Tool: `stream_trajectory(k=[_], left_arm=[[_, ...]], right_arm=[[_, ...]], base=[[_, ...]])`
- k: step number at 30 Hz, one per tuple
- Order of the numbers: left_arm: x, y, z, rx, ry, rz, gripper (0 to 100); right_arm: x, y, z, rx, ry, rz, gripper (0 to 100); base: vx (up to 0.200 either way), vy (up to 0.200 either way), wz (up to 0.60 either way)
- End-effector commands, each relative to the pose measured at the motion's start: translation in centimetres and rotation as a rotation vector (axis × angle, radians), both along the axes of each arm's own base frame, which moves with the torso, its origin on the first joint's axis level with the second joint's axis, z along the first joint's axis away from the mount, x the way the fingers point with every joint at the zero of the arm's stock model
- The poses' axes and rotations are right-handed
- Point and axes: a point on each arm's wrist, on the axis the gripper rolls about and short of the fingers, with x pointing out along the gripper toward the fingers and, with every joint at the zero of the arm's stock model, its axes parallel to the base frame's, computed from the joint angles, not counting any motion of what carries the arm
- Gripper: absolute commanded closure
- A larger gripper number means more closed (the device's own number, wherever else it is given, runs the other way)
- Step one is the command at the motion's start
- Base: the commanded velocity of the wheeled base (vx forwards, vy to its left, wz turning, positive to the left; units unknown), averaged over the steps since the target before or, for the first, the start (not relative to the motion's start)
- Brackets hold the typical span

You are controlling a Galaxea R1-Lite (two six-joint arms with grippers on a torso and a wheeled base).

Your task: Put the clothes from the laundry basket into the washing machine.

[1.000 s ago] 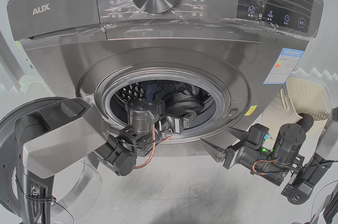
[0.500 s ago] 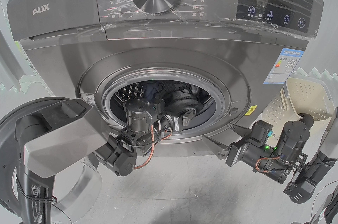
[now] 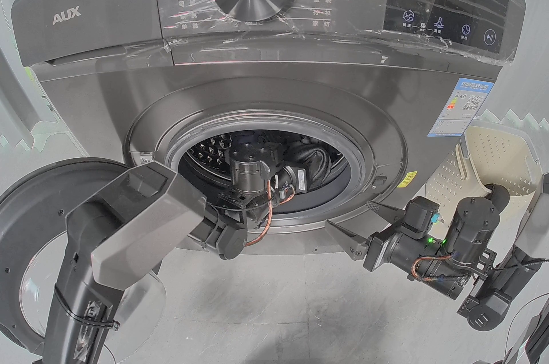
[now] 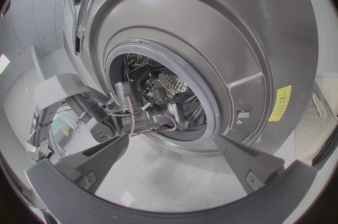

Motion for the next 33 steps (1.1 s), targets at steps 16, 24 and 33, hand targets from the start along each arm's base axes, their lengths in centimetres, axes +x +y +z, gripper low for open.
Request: stream_trajectory(k=[16, 24, 33], left_arm=[[8.3, 1.5, -2.5, -0.020, -0.030, 0.203, 100], [8.9, 2.6, -2.4, -0.026, -0.036, 0.231, 100], [5.3, 1.3, 3.1, -0.065, -0.029, 0.178, 0]], right_arm=[[0.2, 0.4, -0.7, -0.016, 0.015, 0.008, 0], [0.2, 0.4, -0.7, -0.016, 0.015, 0.008, 0], [0.2, 0.4, -0.8, -0.017, 0.018, 0.007, 0]], base=[[0.000, 0.000, 0.00], [0.000, 0.000, 0.00], [0.000, 0.000, 0.00]])
